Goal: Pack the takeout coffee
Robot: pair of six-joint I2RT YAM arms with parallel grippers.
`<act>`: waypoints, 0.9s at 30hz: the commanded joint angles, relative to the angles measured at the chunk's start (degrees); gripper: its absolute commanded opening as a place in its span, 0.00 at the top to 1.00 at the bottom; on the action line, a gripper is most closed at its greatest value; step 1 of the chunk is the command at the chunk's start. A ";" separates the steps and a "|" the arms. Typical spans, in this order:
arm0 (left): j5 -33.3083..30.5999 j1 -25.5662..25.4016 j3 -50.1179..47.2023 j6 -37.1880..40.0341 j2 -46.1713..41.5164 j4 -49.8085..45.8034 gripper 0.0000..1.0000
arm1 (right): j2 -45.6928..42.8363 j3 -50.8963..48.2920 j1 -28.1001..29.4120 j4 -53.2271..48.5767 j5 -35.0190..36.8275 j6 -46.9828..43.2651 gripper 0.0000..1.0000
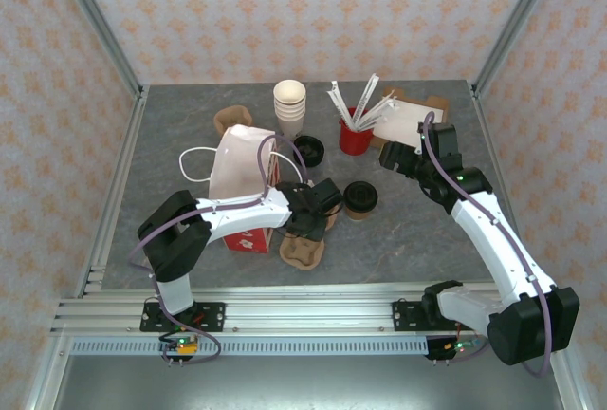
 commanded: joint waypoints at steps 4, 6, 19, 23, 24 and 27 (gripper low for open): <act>-1.90 -0.96 1.68 -0.18 -0.64 -1.11 0.64 | -0.20 -0.70 -0.07 0.59 -0.11 -0.29 0.09; -2.26 -1.72 2.54 0.48 -1.32 -2.12 0.66 | -0.33 -0.55 -0.08 0.55 -0.01 -0.34 0.09; -8.06 -6.06 6.38 2.82 -12.50 -13.86 0.68 | -1.17 1.14 0.16 0.02 -1.59 0.24 0.09; -6.09 -6.02 8.45 4.33 -16.10 -14.54 0.69 | -0.47 2.13 0.57 0.11 -2.12 0.23 0.09; -5.24 -6.09 9.70 5.63 -16.63 -14.32 0.69 | -0.32 2.43 0.81 0.11 -2.20 0.22 0.09; -1.71 -6.18 16.51 8.21 -16.48 -14.60 0.69 | 0.23 3.66 1.01 0.11 -2.02 0.08 0.09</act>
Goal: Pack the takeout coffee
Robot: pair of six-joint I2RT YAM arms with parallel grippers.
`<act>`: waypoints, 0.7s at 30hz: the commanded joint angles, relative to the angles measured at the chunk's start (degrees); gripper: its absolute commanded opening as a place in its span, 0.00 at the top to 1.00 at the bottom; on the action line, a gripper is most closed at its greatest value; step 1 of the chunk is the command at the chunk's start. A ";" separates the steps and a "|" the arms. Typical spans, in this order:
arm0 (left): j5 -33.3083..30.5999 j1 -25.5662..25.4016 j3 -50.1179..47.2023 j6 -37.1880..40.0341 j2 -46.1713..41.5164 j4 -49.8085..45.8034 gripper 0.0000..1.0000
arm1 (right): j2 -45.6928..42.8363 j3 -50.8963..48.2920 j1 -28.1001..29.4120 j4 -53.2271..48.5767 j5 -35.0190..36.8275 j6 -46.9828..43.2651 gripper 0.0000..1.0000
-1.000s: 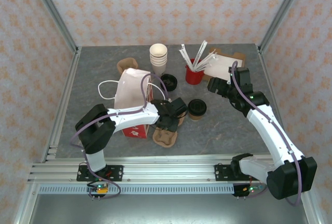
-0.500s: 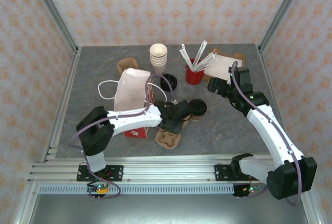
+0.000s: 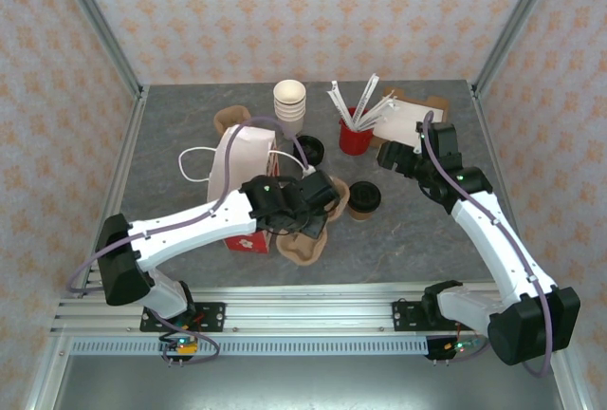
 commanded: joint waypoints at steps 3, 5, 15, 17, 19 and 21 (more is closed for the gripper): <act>3.87 0.11 14.14 5.64 0.18 -3.14 0.69 | 0.76 4.88 0.46 -1.03 1.76 -0.94 0.09; 3.50 0.16 19.72 6.61 0.60 -4.78 0.69 | 0.89 6.39 0.46 -2.14 3.09 -1.49 0.09; -6.75 9.59 23.20 3.99 -10.00 -13.67 0.70 | 1.47 9.85 8.96 3.47 -6.35 -2.76 0.12; -8.20 11.90 22.48 3.33 -12.51 -15.60 0.70 | 2.17 10.08 12.13 7.15 -13.43 -1.57 0.12; -9.04 14.36 21.59 2.80 -14.71 -17.07 0.70 | 3.58 10.88 15.46 9.22 -18.55 -0.62 0.14; -8.68 17.19 20.00 2.51 -16.67 -17.23 0.70 | 5.38 12.03 19.35 9.81 -21.60 -0.61 0.14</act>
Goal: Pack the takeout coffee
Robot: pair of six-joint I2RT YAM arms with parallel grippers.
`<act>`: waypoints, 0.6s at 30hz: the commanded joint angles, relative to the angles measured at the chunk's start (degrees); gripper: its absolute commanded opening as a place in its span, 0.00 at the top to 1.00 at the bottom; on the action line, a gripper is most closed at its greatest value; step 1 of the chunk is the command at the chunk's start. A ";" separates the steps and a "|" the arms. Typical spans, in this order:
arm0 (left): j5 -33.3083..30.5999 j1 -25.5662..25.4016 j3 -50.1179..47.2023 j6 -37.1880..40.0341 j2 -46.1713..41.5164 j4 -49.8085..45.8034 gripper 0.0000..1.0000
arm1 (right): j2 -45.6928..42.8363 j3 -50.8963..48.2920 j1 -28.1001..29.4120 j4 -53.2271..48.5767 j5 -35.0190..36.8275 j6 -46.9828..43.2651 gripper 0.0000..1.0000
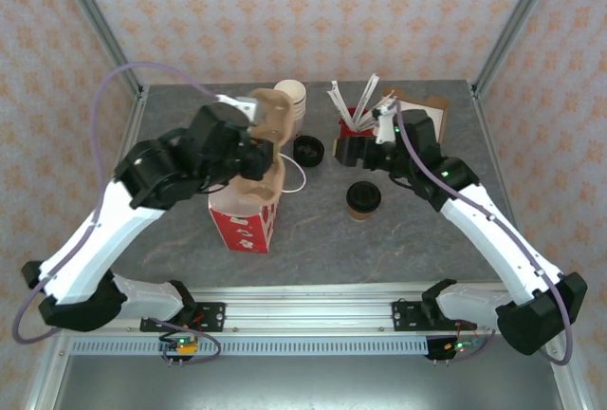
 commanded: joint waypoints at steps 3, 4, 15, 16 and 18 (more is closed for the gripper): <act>-0.76 6.01 -3.20 -1.71 -3.20 -4.44 0.70 | 4.43 3.09 7.35 7.33 -12.66 2.64 0.14; -0.38 6.68 -3.35 -1.79 -2.96 -4.79 0.70 | 5.17 3.01 8.25 8.53 -12.86 3.70 0.15; -3.21 8.44 -5.75 -2.33 -0.86 -4.29 0.71 | 13.52 4.97 11.75 8.79 -11.07 5.00 0.49; -3.57 8.43 -6.18 -2.26 -0.57 -4.29 0.71 | 13.71 5.04 11.83 8.49 -10.80 5.04 0.53; -4.10 8.47 -6.46 -2.19 -0.06 -4.73 0.71 | 13.98 5.26 11.84 7.95 -10.22 4.94 0.61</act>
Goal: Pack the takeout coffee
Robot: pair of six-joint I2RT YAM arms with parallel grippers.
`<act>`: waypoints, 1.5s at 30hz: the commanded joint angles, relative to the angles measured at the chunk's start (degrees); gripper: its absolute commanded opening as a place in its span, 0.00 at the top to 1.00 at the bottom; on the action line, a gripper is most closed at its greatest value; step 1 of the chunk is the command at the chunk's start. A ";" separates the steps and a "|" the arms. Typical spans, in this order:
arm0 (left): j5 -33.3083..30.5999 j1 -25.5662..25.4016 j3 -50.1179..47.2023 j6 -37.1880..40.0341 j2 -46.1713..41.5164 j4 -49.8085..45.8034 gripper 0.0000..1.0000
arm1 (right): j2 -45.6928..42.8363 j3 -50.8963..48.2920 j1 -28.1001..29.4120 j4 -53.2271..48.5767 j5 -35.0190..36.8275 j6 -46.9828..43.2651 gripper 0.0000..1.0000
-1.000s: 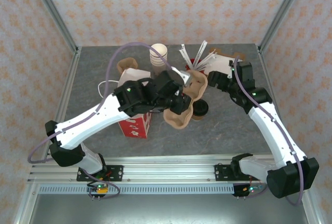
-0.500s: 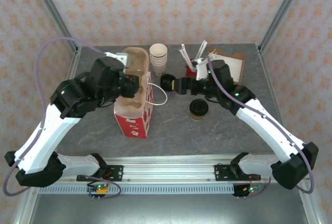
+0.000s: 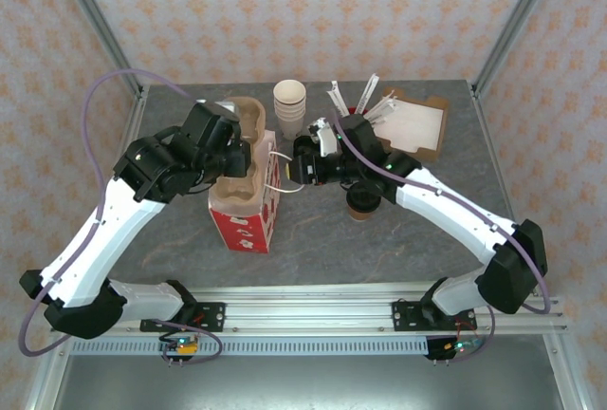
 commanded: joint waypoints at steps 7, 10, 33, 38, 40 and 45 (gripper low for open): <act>-3.73 0.65 -3.20 -1.42 0.76 -0.98 0.71 | -0.11 1.86 0.27 0.07 2.24 -0.03 0.74; -3.99 0.60 -4.60 -1.43 1.19 0.17 0.71 | -0.15 1.90 0.27 0.16 2.16 0.08 0.77; -3.78 0.65 -8.35 -2.15 2.18 0.03 0.71 | -0.57 1.13 0.36 0.24 2.50 -0.16 0.92; -2.44 0.65 -8.43 -2.30 2.61 -0.97 0.72 | -0.62 0.86 0.36 0.47 2.59 -0.03 0.93; -1.52 0.65 -8.45 -2.40 2.77 -1.06 0.72 | -0.64 0.81 0.36 0.67 2.70 -0.02 0.93; -1.19 0.68 -8.19 -2.33 3.39 -1.97 0.72 | -0.53 0.85 0.36 0.74 2.59 -0.24 0.94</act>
